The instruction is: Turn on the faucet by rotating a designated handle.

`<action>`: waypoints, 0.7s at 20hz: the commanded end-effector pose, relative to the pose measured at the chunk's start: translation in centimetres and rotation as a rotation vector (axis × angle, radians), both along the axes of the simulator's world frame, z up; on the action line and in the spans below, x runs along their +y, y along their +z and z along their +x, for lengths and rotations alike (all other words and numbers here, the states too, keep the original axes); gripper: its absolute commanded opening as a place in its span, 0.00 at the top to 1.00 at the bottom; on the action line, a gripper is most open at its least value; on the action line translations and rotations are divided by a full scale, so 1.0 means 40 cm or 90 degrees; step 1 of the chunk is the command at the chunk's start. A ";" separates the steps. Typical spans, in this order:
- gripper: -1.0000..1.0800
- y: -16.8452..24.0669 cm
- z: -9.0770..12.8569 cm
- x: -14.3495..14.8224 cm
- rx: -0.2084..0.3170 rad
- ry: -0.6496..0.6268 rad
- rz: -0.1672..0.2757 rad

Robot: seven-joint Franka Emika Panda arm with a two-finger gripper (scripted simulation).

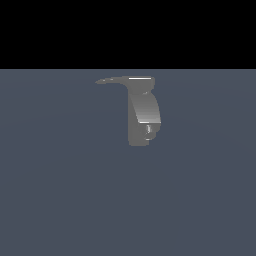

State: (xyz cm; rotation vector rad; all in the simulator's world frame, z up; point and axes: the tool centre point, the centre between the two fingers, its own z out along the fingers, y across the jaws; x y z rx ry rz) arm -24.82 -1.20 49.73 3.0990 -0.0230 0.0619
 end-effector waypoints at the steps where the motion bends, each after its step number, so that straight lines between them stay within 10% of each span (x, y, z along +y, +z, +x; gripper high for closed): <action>1: 1.00 0.000 0.000 0.000 0.000 0.000 0.000; 14: 1.00 -0.034 0.028 0.048 0.000 -0.054 0.002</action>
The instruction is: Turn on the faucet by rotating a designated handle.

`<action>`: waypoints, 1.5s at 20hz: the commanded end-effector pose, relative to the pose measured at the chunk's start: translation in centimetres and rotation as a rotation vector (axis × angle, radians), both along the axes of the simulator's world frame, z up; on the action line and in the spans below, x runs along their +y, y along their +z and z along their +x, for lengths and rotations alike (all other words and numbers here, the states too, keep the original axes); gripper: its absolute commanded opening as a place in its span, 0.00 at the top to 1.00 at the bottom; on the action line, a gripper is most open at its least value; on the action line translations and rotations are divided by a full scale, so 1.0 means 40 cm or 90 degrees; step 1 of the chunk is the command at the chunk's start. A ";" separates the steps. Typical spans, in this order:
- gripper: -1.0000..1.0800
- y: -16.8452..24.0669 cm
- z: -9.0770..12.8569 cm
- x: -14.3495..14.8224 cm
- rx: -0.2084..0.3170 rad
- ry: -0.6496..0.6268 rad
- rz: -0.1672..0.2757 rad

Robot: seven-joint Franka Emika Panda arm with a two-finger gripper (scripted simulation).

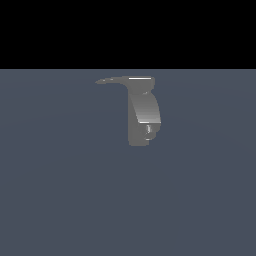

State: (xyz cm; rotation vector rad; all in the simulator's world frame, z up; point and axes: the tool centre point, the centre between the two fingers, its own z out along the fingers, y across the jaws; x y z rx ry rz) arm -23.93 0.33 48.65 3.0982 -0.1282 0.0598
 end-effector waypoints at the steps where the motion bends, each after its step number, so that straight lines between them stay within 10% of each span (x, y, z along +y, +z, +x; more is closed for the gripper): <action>1: 1.00 -0.013 0.011 0.017 0.000 -0.020 0.001; 30: 1.00 -0.239 0.305 0.261 0.001 -0.387 0.020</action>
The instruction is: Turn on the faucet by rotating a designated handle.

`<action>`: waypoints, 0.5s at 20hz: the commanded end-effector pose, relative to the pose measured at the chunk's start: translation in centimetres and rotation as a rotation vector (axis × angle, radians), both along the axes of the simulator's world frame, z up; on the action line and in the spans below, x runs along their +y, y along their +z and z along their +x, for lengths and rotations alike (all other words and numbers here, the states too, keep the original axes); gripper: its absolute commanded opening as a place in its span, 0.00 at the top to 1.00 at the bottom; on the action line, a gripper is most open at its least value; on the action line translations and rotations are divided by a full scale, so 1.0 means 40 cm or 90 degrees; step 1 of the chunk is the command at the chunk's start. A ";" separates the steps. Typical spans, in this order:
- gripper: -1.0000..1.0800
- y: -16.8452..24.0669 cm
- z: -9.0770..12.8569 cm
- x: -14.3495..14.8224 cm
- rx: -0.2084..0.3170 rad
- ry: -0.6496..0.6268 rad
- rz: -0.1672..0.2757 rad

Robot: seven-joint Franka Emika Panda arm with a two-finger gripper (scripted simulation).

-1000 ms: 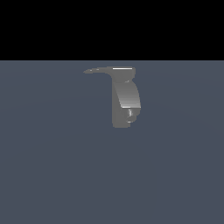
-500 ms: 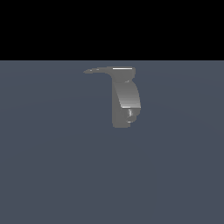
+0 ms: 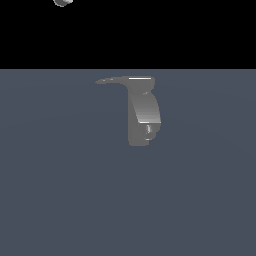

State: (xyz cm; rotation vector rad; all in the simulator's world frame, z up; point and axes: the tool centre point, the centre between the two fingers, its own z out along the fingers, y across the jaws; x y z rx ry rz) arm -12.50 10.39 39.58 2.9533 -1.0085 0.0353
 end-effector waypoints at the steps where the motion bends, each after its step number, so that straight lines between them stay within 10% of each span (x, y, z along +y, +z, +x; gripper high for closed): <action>1: 1.00 -0.020 0.033 0.015 0.000 -0.034 0.002; 10: 1.00 -0.090 0.153 0.049 0.000 -0.151 0.008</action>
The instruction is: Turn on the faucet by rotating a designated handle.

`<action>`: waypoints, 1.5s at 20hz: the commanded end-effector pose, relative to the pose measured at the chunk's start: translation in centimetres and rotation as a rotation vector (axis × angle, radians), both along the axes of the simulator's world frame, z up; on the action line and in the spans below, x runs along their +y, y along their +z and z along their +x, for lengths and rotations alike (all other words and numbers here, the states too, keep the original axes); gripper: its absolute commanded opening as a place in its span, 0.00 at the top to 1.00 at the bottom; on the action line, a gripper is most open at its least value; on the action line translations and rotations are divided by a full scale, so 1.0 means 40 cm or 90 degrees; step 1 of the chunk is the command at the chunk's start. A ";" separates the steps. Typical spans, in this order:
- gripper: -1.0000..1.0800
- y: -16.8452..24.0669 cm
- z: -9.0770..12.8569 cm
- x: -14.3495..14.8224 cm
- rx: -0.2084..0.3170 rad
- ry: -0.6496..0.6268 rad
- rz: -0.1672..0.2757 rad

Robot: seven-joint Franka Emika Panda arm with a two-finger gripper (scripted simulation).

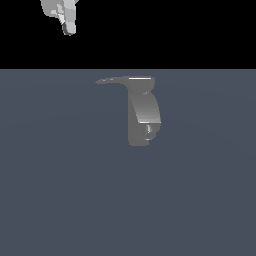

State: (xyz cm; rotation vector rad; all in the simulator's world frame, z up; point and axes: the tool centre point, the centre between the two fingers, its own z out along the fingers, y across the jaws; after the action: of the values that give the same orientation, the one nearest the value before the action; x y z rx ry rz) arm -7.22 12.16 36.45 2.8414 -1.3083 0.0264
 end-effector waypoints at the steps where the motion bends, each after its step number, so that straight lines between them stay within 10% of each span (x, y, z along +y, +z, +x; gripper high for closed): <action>1: 1.00 -0.020 0.035 0.007 0.000 -0.034 0.002; 30: 1.00 -0.261 0.465 -0.074 0.000 -0.446 0.011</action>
State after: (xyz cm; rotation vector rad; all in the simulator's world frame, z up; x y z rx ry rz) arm 10.67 9.54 26.39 2.2573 -2.1784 0.0054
